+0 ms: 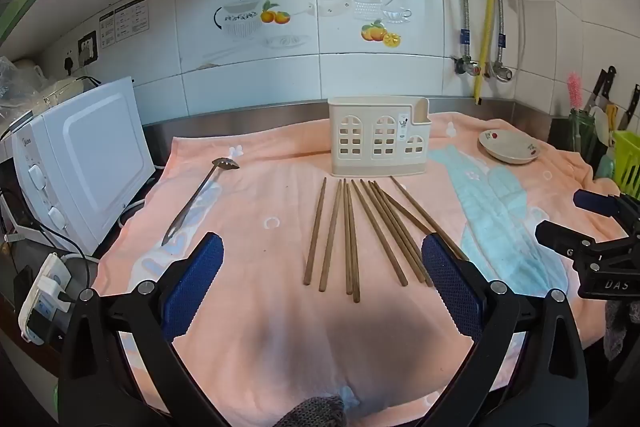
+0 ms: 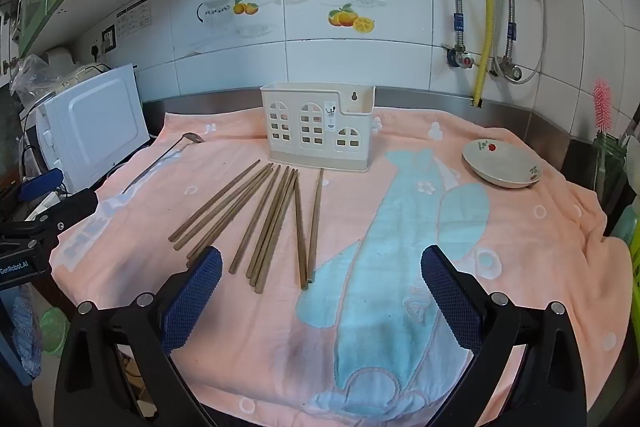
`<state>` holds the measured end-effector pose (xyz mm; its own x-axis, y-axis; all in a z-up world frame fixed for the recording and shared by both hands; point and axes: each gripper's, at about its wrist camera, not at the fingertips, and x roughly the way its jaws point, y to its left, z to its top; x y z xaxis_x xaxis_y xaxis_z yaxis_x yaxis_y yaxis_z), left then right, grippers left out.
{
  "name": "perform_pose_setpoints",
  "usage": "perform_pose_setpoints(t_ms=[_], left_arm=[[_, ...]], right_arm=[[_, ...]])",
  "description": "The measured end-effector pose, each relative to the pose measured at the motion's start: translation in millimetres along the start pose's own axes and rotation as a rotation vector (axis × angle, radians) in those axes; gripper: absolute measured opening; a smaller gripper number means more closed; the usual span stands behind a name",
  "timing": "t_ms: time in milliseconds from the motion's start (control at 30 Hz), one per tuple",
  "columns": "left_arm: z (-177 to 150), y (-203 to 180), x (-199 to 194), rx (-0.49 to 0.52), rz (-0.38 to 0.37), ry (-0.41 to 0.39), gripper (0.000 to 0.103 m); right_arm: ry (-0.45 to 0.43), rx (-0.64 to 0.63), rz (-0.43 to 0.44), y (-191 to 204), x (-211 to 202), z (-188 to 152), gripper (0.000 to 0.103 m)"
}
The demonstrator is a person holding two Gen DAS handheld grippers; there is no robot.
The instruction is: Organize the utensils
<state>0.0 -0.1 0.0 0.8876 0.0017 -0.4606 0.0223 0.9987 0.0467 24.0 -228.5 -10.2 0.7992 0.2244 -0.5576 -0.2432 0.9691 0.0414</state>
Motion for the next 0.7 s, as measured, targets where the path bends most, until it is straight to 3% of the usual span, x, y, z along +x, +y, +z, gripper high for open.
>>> perform_pose_setpoints(t_ms=[700], left_arm=[[-1.7,1.5,0.6,-0.004,-0.003,-0.005,0.098]], right_arm=[[-0.006,-0.009,-0.002,1.7,-0.8,0.8,0.097]])
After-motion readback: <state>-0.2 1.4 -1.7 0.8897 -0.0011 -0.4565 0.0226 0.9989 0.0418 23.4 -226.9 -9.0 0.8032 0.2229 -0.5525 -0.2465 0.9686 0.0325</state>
